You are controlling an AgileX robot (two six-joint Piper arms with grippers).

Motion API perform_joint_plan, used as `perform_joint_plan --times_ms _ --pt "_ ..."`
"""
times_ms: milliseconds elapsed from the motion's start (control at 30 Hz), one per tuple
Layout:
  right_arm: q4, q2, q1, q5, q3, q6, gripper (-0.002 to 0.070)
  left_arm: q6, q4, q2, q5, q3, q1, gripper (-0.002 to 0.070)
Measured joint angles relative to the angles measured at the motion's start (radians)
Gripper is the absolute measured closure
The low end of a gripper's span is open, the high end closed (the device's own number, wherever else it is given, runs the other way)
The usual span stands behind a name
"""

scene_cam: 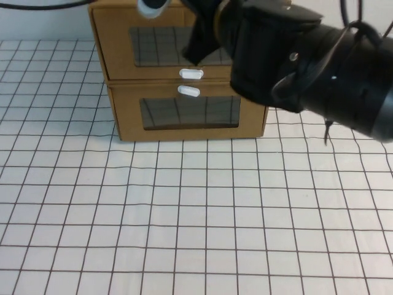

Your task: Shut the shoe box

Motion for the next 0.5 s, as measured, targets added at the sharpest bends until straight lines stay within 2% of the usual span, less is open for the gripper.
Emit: perform_joint_plan --times_ms 100,267,500 --pt "0.050 -0.033 -0.044 0.097 0.000 -0.081 0.0689 -0.029 0.030 -0.032 0.013 -0.020 0.015 0.0680" --pt "0.209 -0.126 -0.136 0.212 0.000 -0.113 0.0690 -0.093 0.189 -0.138 0.029 -0.020 0.019 0.0680" --pt "0.625 -0.338 -0.311 0.190 -0.002 -0.242 0.0689 -0.118 0.252 -0.374 0.036 0.117 0.019 0.0680"
